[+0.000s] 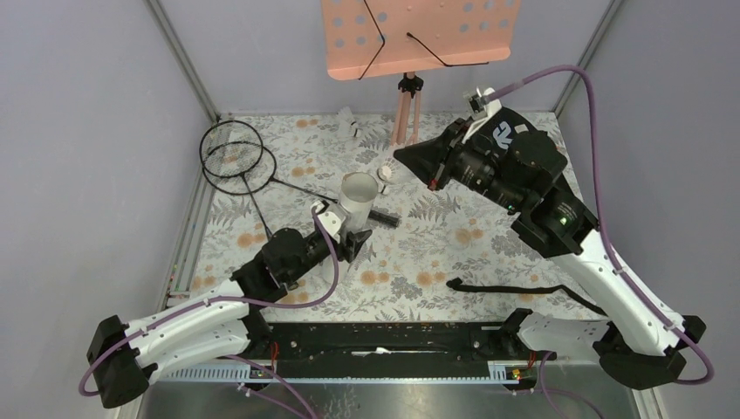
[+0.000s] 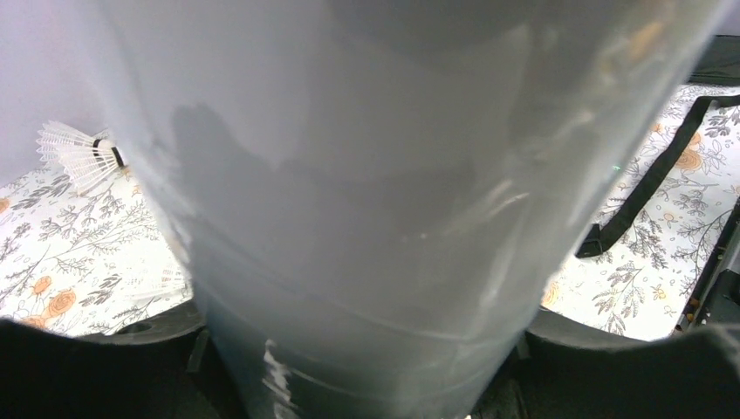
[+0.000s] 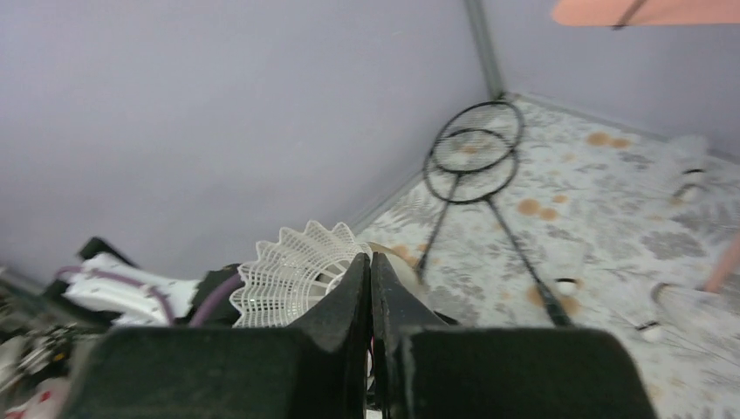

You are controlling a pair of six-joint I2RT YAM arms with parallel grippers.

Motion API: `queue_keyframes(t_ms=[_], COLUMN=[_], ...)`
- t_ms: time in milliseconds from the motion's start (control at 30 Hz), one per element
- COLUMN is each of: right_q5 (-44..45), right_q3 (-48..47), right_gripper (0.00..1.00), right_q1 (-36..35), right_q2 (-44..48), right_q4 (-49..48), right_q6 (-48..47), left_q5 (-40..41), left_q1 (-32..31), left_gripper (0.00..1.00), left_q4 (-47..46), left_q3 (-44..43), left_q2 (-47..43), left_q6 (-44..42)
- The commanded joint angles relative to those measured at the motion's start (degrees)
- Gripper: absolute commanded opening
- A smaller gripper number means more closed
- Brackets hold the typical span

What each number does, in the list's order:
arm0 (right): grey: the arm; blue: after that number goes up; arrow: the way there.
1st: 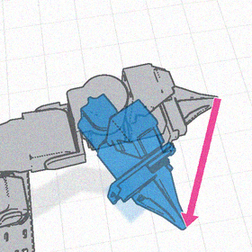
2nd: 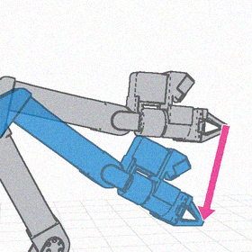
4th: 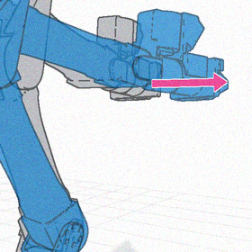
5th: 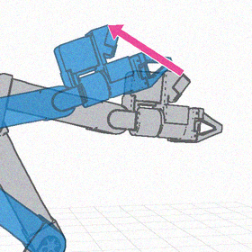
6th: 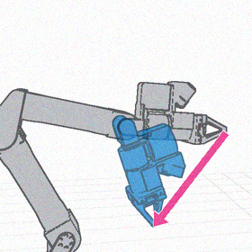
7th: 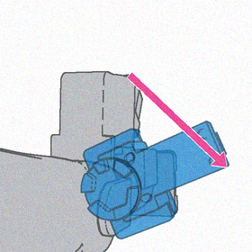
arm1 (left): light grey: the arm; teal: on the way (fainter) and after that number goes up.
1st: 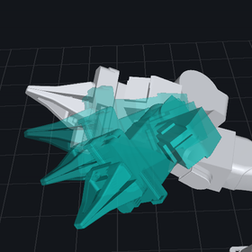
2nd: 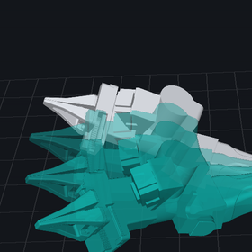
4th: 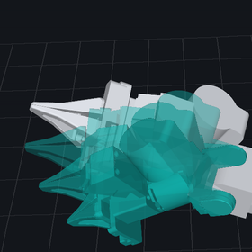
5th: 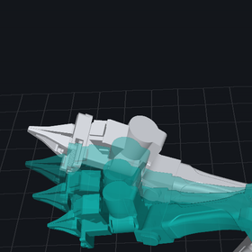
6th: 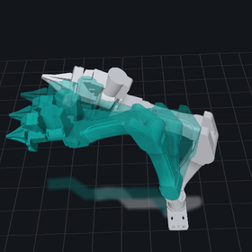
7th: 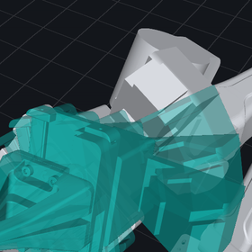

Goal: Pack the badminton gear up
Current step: Place the shuttlecock at the shuttle tube.

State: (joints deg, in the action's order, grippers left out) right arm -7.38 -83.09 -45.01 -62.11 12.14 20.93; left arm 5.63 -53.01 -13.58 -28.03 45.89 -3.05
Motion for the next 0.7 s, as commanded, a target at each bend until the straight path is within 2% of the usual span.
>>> queue_keyframes(t_ms=[0, 233, 467, 600, 667], right_q5=[-13.05, -18.54, -14.55, -15.72, -12.50], right_q3=[-4.91, -11.21, -9.60, -12.88, -15.11], right_gripper=[0.00, 0.00, 0.00, 0.00, 0.00], right_q1=[-0.25, -0.25, -0.34, -1.28, -3.13], right_q2=[-4.67, -13.40, -12.81, -14.17, -15.58], right_q4=[-0.62, 4.31, 6.71, 14.81, 20.05], right_q6=[6.38, 7.93, 5.70, 0.76, -3.91], left_q5=[-3.88, -6.37, -6.86, -7.01, -7.31], left_q1=[-0.09, -0.13, -0.13, -0.10, -0.12], left_gripper=[0.47, 0.48, 0.48, 0.48, 0.48], left_q4=[5.65, 5.45, 5.18, 4.63, 4.62], left_q3=[0.13, 1.43, 2.81, 3.41, 3.42], left_q2=[0.74, -0.97, -4.08, -5.33, -5.56], left_q6=[1.58, 1.73, 1.66, 1.53, 1.51])
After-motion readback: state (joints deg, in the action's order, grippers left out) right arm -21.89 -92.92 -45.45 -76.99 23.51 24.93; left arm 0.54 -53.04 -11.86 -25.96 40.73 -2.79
